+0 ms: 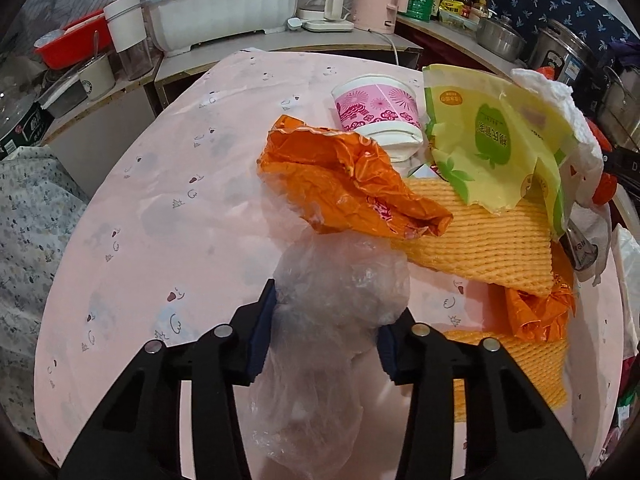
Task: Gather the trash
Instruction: 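Grasp the orange plastic bag with the right gripper while the left gripper grasps the clear plastic bag, then carry the orange bag and clear bag with both grippers over the white trash bin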
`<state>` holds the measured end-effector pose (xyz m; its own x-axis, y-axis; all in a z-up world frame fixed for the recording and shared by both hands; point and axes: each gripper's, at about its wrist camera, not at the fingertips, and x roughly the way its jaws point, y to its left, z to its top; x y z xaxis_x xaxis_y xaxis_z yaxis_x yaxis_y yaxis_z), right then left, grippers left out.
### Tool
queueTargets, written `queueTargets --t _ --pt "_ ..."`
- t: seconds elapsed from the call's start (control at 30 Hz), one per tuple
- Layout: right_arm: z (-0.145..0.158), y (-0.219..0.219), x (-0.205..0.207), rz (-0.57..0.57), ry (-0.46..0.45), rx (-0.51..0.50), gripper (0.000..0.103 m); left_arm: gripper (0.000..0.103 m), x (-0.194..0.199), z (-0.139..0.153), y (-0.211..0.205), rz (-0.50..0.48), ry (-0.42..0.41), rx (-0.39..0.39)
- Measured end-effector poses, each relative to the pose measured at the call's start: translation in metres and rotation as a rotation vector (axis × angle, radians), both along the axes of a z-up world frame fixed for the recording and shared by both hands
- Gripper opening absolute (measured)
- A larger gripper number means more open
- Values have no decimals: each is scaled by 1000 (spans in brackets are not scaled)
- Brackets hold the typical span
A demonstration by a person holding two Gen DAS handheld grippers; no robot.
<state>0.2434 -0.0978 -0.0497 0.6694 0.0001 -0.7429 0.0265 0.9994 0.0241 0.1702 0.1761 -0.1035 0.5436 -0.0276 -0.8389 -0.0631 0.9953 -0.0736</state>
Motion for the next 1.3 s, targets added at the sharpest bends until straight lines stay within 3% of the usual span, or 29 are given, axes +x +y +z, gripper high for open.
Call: queueTargets --t 0.1,0.3,0.77,1.3 --pt "7 -4 -6 -5 -22 7 9 34 -5 7 -3 -2 -10 -7" --pt "29 -19 -28 -28 -70 27 6 30 -21 30 -13 -13 -64 -6" --pt "82 -87 -109 -146 -199 47 5 29 -76 85 -80 -157 -171 -39" --pt "84 -198 -202 -376 -241 58 5 29 -107 119 -225 -458 -217 -99"
